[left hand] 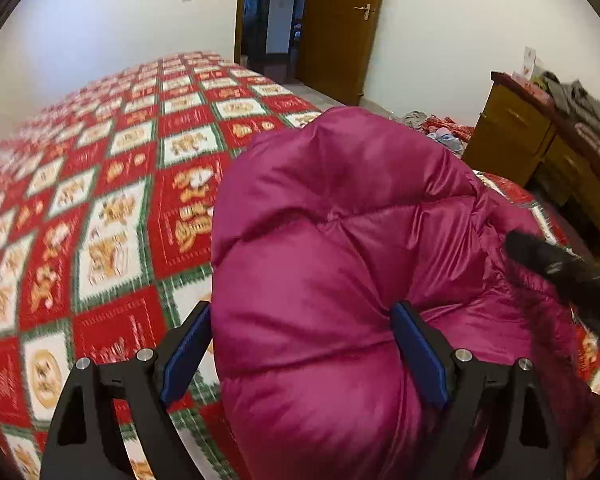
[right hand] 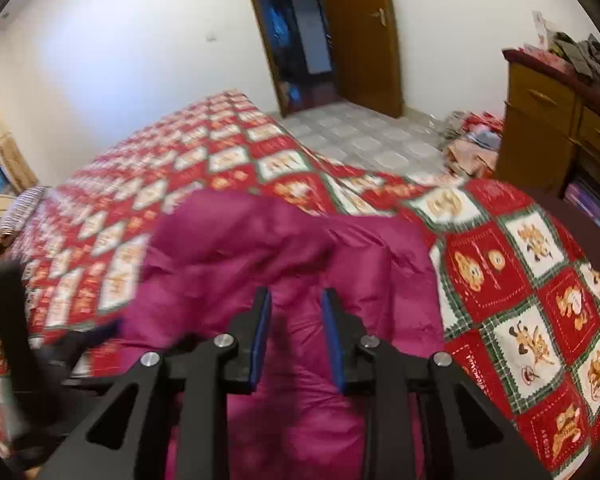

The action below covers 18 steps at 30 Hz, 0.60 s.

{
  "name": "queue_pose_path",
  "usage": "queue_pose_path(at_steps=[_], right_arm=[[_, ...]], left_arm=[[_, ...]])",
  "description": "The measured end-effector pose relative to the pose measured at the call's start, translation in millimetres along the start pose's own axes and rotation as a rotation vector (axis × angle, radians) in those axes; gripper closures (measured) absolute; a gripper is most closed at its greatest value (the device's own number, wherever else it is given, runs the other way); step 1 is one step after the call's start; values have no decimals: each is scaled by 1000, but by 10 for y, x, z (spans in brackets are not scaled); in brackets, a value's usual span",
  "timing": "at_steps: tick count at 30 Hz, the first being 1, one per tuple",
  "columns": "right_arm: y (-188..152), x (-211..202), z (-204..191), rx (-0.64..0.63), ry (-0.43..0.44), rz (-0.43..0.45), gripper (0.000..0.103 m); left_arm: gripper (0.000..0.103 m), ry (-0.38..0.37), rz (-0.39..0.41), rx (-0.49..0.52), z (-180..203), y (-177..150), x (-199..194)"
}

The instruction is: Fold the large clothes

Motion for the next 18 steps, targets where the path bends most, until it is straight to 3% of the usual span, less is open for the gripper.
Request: queue_pose_path(at_steps=[12, 18], right_arm=[[-255, -56, 281, 102, 7, -8, 83], [-283, -17, 399, 178, 49, -16, 84]], left_arm=[[3, 57, 3, 42, 109, 12, 284], [1, 29, -42, -8, 61, -21, 391]])
Point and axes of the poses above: each gripper's, at about its wrist camera, not at the fingertips, and x roughly the way its jaws point, z to its right, y to its top, the point moved 2 cm from there along x, roughly the way its jaws point, and after that the axes turned 13 degrees about z, right-handed, at the moved point
